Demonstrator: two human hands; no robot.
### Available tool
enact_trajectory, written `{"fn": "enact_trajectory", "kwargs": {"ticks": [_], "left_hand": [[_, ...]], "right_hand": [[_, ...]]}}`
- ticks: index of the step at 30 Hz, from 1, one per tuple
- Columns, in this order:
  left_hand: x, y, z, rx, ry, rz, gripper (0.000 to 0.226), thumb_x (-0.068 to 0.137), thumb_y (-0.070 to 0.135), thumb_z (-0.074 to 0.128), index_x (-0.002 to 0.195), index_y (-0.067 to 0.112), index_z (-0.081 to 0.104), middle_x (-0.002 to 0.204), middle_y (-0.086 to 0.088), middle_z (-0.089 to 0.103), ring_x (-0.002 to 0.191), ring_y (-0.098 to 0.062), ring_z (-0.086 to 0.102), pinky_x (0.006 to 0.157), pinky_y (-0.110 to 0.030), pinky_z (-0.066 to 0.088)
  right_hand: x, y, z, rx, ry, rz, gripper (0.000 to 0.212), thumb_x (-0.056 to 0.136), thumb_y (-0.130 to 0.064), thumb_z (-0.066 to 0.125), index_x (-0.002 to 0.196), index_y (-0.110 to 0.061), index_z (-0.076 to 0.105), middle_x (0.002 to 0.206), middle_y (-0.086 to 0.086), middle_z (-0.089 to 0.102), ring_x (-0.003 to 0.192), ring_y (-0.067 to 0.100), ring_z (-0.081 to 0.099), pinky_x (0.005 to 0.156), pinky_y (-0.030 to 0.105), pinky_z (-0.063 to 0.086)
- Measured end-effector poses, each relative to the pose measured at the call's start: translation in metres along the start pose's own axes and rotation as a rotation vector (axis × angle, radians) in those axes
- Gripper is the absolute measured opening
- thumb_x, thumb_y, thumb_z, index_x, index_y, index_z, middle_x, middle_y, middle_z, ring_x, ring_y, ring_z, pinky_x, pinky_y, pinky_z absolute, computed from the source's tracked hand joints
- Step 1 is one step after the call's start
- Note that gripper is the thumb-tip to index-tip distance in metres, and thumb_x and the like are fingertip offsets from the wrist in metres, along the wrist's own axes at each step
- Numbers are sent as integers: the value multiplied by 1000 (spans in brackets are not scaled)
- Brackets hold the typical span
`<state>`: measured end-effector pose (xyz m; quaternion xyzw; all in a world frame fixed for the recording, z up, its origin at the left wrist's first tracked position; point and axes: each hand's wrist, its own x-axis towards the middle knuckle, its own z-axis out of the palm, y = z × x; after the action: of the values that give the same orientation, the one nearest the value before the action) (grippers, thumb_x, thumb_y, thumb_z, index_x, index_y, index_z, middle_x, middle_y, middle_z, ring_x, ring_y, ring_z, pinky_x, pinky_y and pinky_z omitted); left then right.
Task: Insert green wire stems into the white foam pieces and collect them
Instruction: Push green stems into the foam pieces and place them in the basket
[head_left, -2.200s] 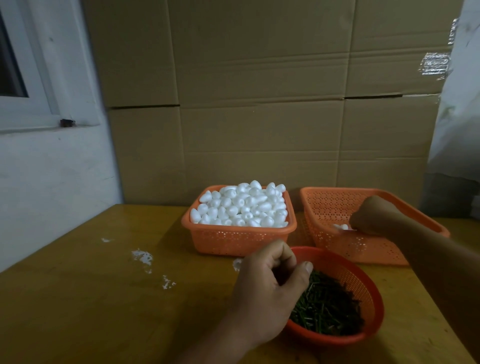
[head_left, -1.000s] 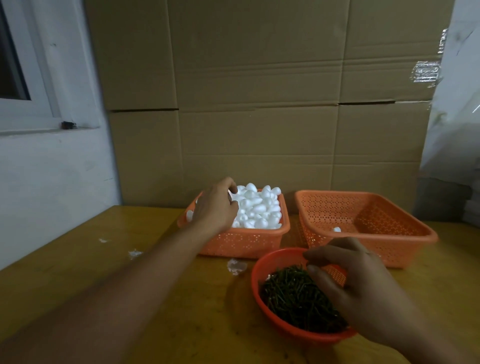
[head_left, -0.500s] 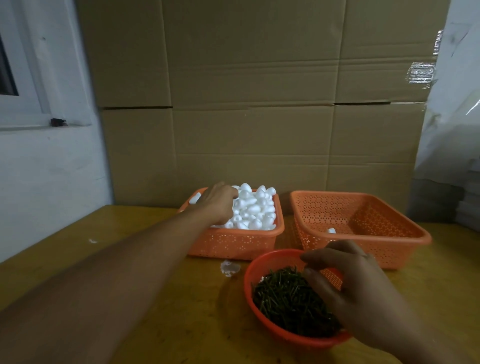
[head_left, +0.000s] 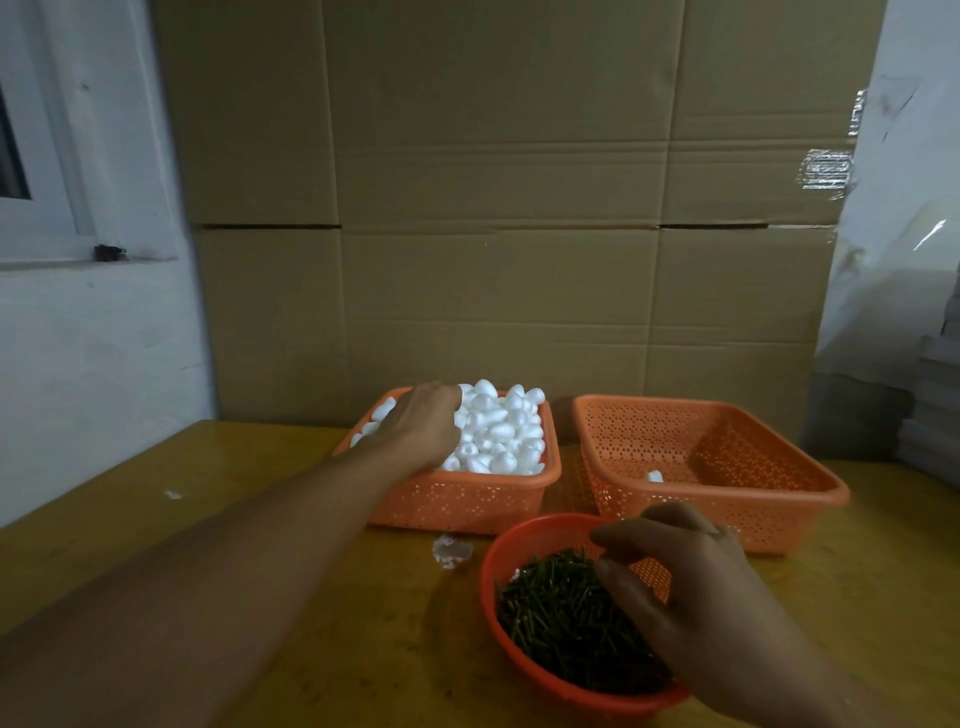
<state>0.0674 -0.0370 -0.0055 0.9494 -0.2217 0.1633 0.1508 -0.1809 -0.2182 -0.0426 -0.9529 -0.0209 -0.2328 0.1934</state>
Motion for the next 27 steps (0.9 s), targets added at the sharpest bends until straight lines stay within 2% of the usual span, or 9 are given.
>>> {"fn": "enact_trajectory", "kwargs": {"ticks": [2, 5, 8, 10, 12, 16, 20, 25, 27], "left_hand": [[-3, 0, 1, -65, 84, 60, 11, 90, 15, 63, 101, 14, 63, 104, -2, 60, 94, -22, 58, 78, -35, 45], [-13, 6, -1, -219, 198, 99, 9, 88, 18, 68, 92, 13, 61, 98, 3, 55, 88, -18, 55, 74, -30, 38], [-29, 14, -5, -370, 267, 117, 14, 86, 24, 72, 87, 17, 59, 88, 9, 61, 78, -11, 57, 70, -28, 43], [-41, 21, -7, -483, 274, 121, 17, 85, 25, 74, 83, 24, 57, 75, 14, 61, 66, -2, 58, 63, -15, 40], [-53, 27, -9, -593, 276, 137, 19, 83, 21, 76, 83, 24, 58, 75, 16, 63, 64, 3, 59, 60, -8, 40], [-71, 37, -11, -807, 240, 141, 19, 83, 9, 78, 92, 15, 62, 82, 13, 68, 68, 1, 64, 67, -18, 51], [-89, 43, -15, -985, 191, 140, 25, 84, 2, 77, 91, 21, 62, 84, 21, 69, 77, -2, 68, 70, -17, 54], [-111, 45, -15, -1076, 131, 176, 26, 87, -3, 72, 101, 19, 66, 104, 4, 73, 94, -7, 71, 81, -20, 56], [-118, 44, -14, -1117, 98, 198, 25, 88, -7, 69, 101, 15, 67, 106, 2, 74, 98, -7, 71, 82, -20, 56]], "right_hand": [[0, 0, 0, -6, -4, 0, 35, 90, -56, 53, 122, -46, 63, 102, -36, 46, 114, -6, 42, 96, 25, 29], [0, -1, 0, 0, 2, -9, 34, 90, -54, 54, 122, -46, 64, 99, -37, 45, 111, -8, 41, 96, 26, 30], [-1, -2, 0, 3, 3, -17, 34, 91, -54, 54, 123, -46, 63, 100, -38, 43, 106, -13, 36, 99, 27, 34], [-1, -2, 0, 3, -1, -16, 34, 92, -54, 53, 123, -47, 62, 101, -39, 41, 106, -17, 33, 98, 26, 34], [-2, -2, 1, 1, 3, -13, 33, 92, -53, 55, 123, -46, 62, 101, -39, 41, 105, -13, 35, 99, 27, 35], [-2, -3, 1, 2, 17, -34, 31, 92, -50, 58, 122, -44, 64, 98, -39, 43, 104, -17, 34, 101, 28, 34], [-1, -2, 3, 3, 20, -50, 31, 92, -50, 57, 121, -43, 65, 96, -40, 42, 106, -29, 24, 96, 25, 30], [-2, 0, 4, -3, 3, -49, 31, 92, -53, 53, 120, -45, 64, 100, -37, 41, 107, -24, 29, 93, 23, 28], [-3, 0, 4, -11, -11, -40, 31, 92, -52, 54, 121, -46, 62, 104, -34, 44, 112, -12, 38, 97, 26, 30]]}}
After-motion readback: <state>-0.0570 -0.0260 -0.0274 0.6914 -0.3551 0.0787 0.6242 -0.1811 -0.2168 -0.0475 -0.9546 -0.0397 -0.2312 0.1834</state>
